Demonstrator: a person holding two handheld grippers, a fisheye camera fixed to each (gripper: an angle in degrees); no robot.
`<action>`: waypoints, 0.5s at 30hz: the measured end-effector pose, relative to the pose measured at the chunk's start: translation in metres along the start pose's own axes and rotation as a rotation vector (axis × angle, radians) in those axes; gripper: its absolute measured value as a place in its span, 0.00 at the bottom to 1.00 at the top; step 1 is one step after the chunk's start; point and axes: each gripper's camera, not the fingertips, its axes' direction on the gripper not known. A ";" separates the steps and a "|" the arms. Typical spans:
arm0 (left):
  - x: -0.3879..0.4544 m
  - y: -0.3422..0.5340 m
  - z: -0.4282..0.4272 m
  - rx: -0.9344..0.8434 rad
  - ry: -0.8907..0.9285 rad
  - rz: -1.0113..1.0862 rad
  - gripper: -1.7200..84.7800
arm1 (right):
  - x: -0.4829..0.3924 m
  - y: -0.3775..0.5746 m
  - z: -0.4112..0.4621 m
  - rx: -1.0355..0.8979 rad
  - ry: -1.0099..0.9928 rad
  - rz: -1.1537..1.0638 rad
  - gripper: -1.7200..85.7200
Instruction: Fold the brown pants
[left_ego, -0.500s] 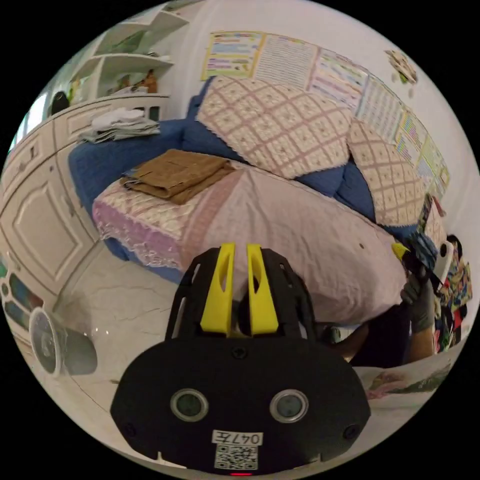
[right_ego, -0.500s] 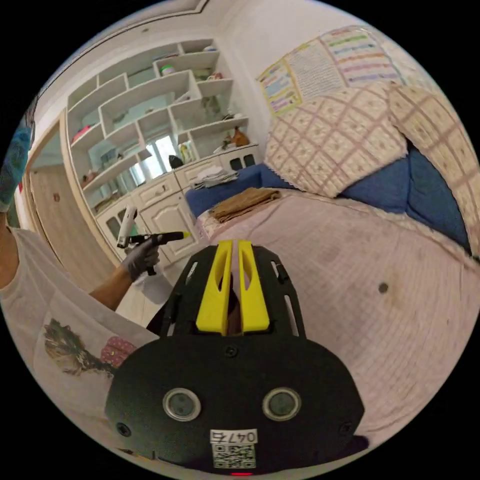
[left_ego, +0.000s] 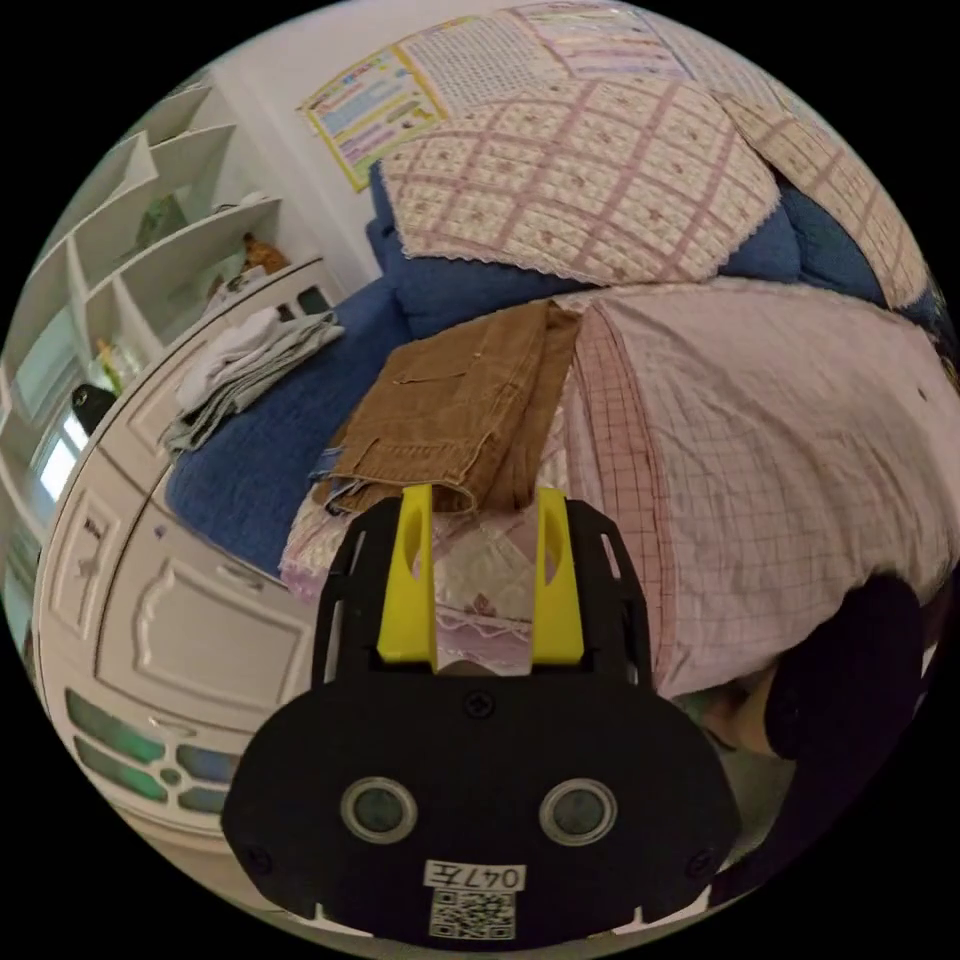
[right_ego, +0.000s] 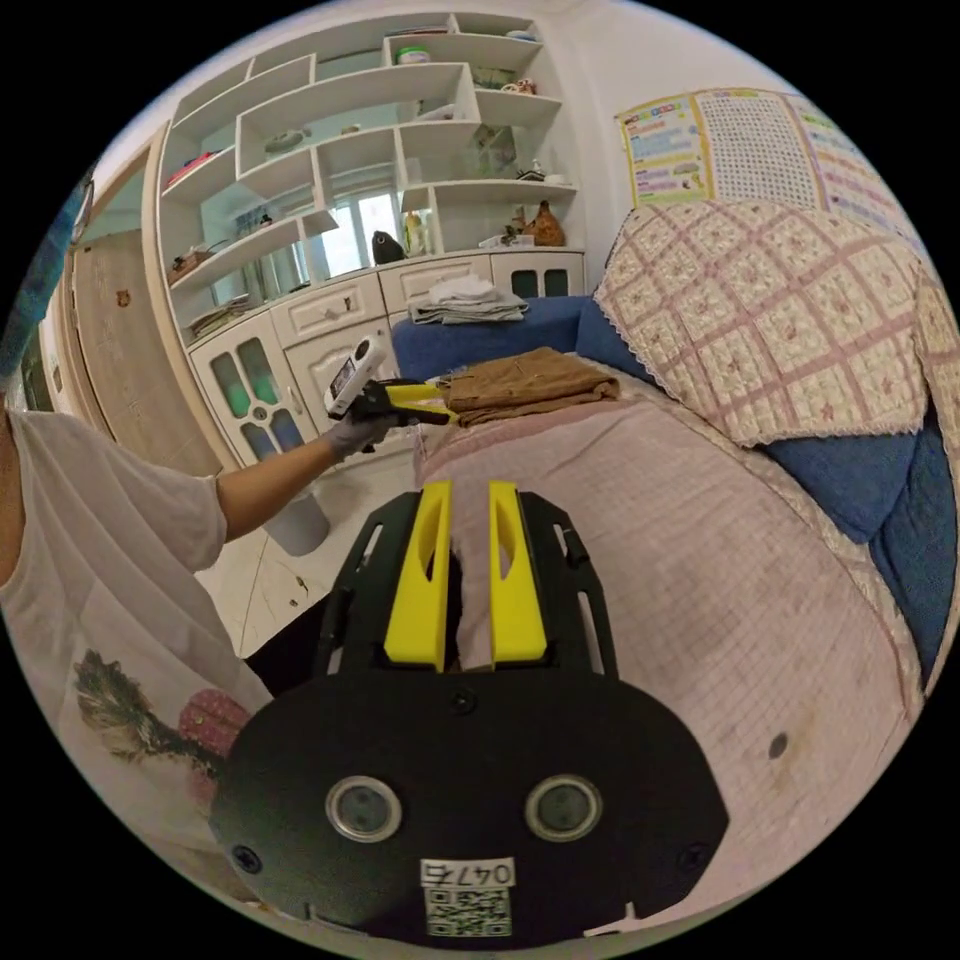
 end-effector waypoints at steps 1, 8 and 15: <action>0.004 0.004 0.017 -0.024 0.024 0.039 0.19 | 0.003 -0.021 0.025 -0.006 -0.001 -0.040 0.05; 0.004 0.062 0.052 0.058 0.153 -0.017 0.20 | 0.007 -0.163 0.210 -0.177 -0.074 -0.287 0.08; 0.021 0.083 0.097 0.046 0.084 0.115 0.21 | -0.010 -0.245 0.408 -0.489 -0.011 -0.399 0.06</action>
